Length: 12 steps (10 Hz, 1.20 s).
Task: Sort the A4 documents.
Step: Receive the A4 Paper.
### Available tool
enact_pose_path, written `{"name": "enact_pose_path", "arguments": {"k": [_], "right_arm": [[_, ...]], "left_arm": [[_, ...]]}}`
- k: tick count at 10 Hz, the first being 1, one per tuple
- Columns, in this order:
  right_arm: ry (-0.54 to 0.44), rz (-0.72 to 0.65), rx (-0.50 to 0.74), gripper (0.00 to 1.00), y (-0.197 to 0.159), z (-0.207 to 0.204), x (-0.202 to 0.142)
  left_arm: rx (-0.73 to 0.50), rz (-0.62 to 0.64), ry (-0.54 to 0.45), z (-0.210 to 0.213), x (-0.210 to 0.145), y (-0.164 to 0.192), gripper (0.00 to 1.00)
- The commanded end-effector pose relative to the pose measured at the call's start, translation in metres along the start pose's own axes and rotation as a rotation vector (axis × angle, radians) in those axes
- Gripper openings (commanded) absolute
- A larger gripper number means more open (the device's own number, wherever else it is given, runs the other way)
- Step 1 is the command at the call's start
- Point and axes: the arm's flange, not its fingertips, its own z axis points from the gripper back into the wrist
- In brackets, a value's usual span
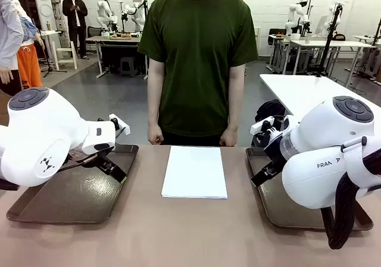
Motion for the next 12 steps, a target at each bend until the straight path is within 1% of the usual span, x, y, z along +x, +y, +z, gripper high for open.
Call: {"name": "enact_pose_path", "arguments": {"k": [1, 12], "right_arm": [[0.000, 0.000, 0.000, 1.00, 0.0000, 0.0000, 0.0000], [0.000, 0.000, 0.000, 1.00, 0.0000, 0.0000, 0.0000]], "left_arm": [[0.001, 0.002, -0.001, 0.0001, 0.0002, 0.0003, 1.00], [0.001, 0.002, -0.001, 0.0001, 0.0002, 0.0003, 1.00]]}}
